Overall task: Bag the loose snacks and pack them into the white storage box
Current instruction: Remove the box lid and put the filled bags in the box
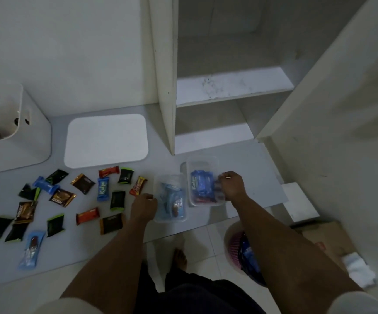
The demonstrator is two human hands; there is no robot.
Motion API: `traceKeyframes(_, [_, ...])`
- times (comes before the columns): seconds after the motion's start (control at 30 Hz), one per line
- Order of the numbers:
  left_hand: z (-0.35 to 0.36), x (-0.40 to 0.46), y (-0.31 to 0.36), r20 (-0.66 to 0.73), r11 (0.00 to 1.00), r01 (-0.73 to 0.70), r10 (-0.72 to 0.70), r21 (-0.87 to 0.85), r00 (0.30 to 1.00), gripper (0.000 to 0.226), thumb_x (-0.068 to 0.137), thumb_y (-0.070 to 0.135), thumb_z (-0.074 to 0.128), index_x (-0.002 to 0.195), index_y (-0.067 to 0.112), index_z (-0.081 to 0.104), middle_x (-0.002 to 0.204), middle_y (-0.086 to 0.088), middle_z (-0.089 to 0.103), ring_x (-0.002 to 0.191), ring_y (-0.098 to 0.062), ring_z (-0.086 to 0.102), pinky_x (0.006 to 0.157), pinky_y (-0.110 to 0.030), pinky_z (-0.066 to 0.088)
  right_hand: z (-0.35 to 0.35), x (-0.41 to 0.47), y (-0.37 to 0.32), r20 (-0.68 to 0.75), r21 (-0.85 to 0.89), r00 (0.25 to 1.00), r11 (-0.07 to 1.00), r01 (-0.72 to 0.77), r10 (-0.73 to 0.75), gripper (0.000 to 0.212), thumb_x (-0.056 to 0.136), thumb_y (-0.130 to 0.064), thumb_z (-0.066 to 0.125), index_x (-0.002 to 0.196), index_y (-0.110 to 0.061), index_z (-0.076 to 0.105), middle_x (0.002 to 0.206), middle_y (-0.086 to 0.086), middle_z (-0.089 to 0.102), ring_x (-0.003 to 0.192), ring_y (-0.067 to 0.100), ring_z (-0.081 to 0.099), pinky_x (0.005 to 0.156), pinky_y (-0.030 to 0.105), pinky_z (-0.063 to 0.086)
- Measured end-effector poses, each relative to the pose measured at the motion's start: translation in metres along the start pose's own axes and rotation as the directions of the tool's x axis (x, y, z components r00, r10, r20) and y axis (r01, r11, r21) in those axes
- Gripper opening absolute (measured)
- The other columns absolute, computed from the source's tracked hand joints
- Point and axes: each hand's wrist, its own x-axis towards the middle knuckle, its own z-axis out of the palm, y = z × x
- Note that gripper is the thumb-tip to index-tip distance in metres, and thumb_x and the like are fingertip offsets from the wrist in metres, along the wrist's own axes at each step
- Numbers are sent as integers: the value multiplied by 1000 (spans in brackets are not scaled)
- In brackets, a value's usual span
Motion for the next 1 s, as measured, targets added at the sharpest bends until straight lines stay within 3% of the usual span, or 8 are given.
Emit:
traceKeyframes(0.1, [0, -10, 7, 40, 987, 64, -58, -146, 997, 44, 96, 35, 54, 125, 3, 64, 125, -20, 66, 112, -38, 66, 92, -49, 58, 10, -18, -25, 124, 53, 992, 999, -15, 8, 10, 92, -14, 66, 95, -5, 71, 97, 15, 73, 90, 34, 71, 78, 49, 62])
traceKeyframes(0.2, [2, -18, 13, 84, 962, 123, -106, -244, 991, 66, 95, 59, 52, 129, 3, 60, 123, -17, 63, 115, -39, 64, 86, -43, 58, 33, -36, -30, 225, 16, 974, 999, -43, 38, 7, 84, -18, 69, 86, -12, 71, 93, 17, 72, 81, 34, 71, 70, 48, 61])
traceKeyframes(0.27, [3, -22, 14, 118, 947, 145, -115, -287, 986, 70, 92, 65, 54, 128, 5, 59, 116, -14, 61, 115, -37, 64, 84, -41, 56, 49, -40, -23, 258, -46, 966, 999, -20, 32, 11, 79, -25, 68, 86, -17, 68, 96, 15, 72, 87, 34, 71, 80, 53, 62])
traceKeyframes(0.4, [3, -24, 10, 164, 958, 91, -47, -272, 985, 53, 94, 56, 59, 117, 9, 65, 117, -14, 66, 99, -28, 65, 85, -45, 58, 59, -66, -27, 363, -52, 927, 992, 117, -90, 26, 95, -22, 60, 121, -17, 61, 118, 3, 64, 111, 27, 64, 101, 48, 53])
traceKeyframes(0.5, [-2, -27, 10, 209, 947, 117, -55, -299, 976, 38, 96, 43, 63, 105, 7, 65, 115, -17, 66, 102, -32, 65, 84, -47, 60, 58, -77, -34, 433, -2, 892, 989, 146, -130, 18, 99, -18, 58, 114, -27, 56, 115, 2, 62, 111, 24, 63, 105, 43, 50])
traceKeyframes(0.67, [-16, -32, 12, 320, 925, 185, -74, -332, 945, 33, 93, 24, 70, 117, 3, 65, 119, -20, 66, 99, -30, 66, 68, -36, 57, 62, -75, -35, 447, -4, 888, 992, 127, -112, 29, 99, -16, 55, 127, -23, 61, 127, 6, 65, 114, 24, 63, 108, 44, 49])
traceKeyframes(0.8, [-46, -33, 32, 277, 919, 110, -2, -378, 961, 37, 90, 24, 74, 118, 2, 64, 120, -19, 67, 107, -33, 65, 74, -36, 58, 78, -76, -69, 369, 51, 914, 986, 158, -166, 31, 97, -11, 53, 122, -26, 63, 128, 6, 65, 114, 25, 63, 108, 42, 48])
traceKeyframes(1.0, [-153, -29, 78, 15, 934, -128, 141, -335, 990, 44, 85, 43, 77, 95, 0, 72, 101, -23, 74, 79, -29, 70, 75, -40, 59, 128, -86, -179, 364, 46, 871, 940, 338, -331, 37, 100, -11, 47, 134, -12, 60, 128, 8, 63, 111, 23, 59, 104, 38, 48])
